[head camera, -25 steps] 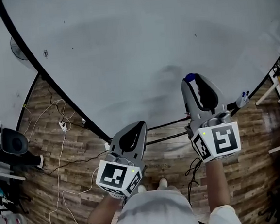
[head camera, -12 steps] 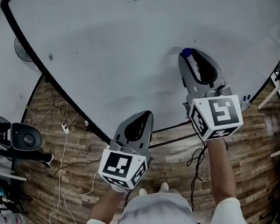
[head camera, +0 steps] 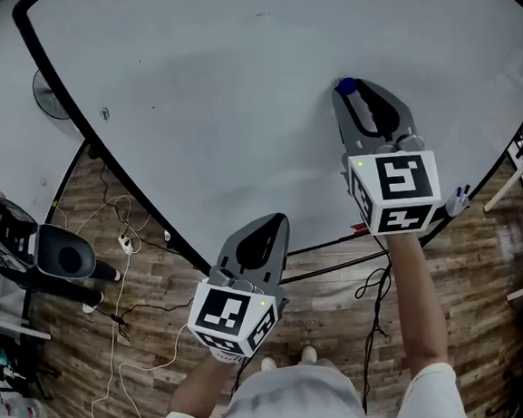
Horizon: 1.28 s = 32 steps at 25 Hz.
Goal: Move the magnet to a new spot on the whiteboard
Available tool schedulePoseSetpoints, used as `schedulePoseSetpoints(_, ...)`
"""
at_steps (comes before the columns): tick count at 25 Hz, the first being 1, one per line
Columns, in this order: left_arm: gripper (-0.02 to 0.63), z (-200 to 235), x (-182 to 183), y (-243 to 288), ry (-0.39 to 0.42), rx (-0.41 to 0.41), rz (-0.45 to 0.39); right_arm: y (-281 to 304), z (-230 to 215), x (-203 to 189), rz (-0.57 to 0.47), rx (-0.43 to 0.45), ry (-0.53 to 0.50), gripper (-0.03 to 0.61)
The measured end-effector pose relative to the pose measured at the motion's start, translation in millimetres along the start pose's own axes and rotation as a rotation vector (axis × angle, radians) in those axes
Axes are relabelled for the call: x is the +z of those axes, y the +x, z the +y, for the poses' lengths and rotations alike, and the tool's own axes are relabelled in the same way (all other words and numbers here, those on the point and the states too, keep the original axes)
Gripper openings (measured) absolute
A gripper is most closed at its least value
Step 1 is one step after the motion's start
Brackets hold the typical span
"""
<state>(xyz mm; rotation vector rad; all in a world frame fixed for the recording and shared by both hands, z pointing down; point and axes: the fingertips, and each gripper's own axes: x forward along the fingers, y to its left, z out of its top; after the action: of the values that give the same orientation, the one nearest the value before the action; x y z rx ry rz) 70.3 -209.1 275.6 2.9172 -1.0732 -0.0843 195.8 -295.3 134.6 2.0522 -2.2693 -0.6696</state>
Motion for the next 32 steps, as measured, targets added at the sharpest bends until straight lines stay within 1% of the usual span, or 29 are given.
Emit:
schedulePoseSetpoints(4,0.006,6,0,1,-0.005,0.007,-0.001,11,-1,-5,0.02,-0.014,-0.024,0.132)
schedulePoseSetpoints(9,0.006,7,2,2,-0.011,0.004,-0.002,13,-1,-4,0.014,-0.021,-0.027,0.133)
schedulePoseSetpoints(14,0.006,2,4,-18,-0.004,-0.002,-0.011,-1,12,7,-0.003,-0.02,-0.031,0.135)
schedulePoseSetpoints(18,0.006,-7,4,-17,0.001,-0.003,-0.011,-12,5,9,-0.021,-0.027,-0.017,0.135)
schedulePoseSetpoints(23,0.006,2,8,-51,-0.002,-0.004,-0.022,-28,39,32,-0.041,-0.019,-0.014,0.135)
schedulePoseSetpoints(27,0.006,-6,-4,-30,-0.004,-0.004,-0.002,-37,23,13,-0.052,-0.002,0.032,0.135)
schedulePoseSetpoints(29,0.006,-7,-6,-29,-0.006,-0.002,0.002,-45,22,8,-0.056,0.0,0.036,0.133)
schedulePoseSetpoints(32,0.006,-1,-7,-22,-0.015,0.002,0.006,-48,23,2,-0.057,0.004,0.039,0.105)
